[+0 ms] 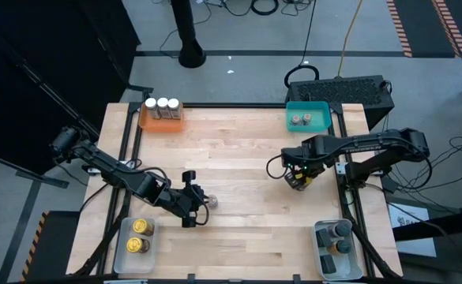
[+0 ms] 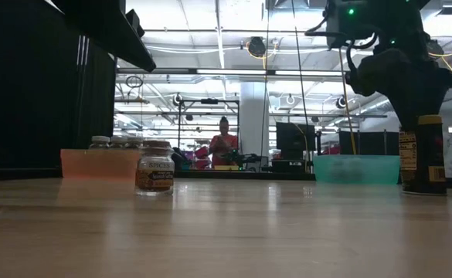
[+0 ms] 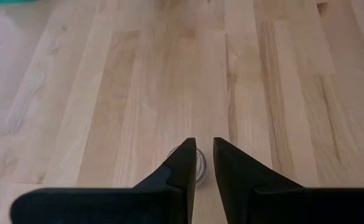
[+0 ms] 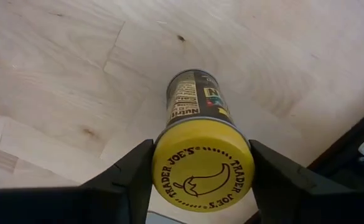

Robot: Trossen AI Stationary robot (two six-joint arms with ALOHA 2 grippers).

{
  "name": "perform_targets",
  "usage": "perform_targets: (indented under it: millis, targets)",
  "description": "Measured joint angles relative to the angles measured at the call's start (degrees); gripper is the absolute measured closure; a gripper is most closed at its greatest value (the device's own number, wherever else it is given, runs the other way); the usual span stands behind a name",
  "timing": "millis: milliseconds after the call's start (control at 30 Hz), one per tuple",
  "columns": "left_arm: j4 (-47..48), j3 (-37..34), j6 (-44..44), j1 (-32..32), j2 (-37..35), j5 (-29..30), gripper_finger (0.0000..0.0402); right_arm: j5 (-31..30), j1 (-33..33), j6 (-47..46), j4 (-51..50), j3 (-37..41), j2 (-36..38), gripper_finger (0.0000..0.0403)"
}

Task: Sort spices by type
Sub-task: Put the yellow seasoning bottle into the transparent bin

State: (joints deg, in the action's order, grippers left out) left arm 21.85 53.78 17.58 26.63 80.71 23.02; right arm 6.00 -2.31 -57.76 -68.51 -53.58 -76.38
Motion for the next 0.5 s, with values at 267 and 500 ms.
perform_targets:
  millis: [267,500]
  targets:
    - [-1.1,0.0,0.0,0.0,0.0,0.0,0.0338,2.3,1.1,-0.7,6.3,-0.3,0.0,0.0208]
    - [-6.1,0.0,-2.0,0.0,0.0,3.1,0.0338,3.4,6.1,-4.6,24.5,-1.3,-0.5,0.0208]
